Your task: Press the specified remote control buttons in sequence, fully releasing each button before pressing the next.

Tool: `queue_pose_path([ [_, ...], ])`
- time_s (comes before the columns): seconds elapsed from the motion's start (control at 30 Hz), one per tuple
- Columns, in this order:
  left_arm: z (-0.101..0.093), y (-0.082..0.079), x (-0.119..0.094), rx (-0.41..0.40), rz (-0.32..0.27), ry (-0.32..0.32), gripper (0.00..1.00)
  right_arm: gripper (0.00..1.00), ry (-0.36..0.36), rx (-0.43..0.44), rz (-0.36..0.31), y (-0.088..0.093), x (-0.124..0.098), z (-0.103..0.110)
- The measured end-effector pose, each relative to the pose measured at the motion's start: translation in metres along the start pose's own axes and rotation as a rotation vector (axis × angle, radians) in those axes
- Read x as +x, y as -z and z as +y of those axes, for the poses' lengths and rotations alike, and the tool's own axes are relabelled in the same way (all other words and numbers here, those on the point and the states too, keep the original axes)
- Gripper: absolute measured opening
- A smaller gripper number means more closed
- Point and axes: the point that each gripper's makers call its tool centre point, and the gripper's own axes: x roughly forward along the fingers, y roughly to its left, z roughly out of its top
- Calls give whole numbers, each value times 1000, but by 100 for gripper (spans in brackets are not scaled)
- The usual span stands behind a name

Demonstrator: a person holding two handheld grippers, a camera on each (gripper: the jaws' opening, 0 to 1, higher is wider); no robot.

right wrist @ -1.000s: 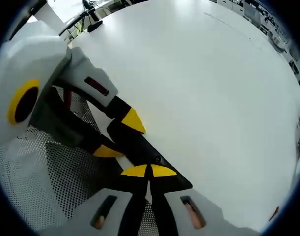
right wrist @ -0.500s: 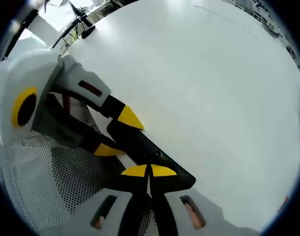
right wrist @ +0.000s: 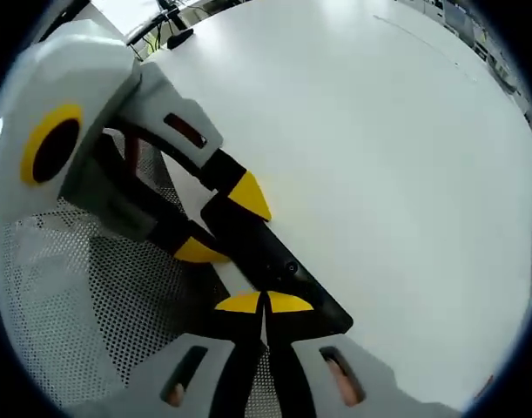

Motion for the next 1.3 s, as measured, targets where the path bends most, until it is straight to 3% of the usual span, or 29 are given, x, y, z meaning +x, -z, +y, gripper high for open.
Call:
queue_pose_path([
  [0.57, 0, -1, 0, 0, 6, 0, 25, 0, 21, -50, 3, -3, 3, 1],
  [1.3, 0, -1, 0, 0, 3, -1, 25, 0, 10, -28, 6, -3, 3, 0],
])
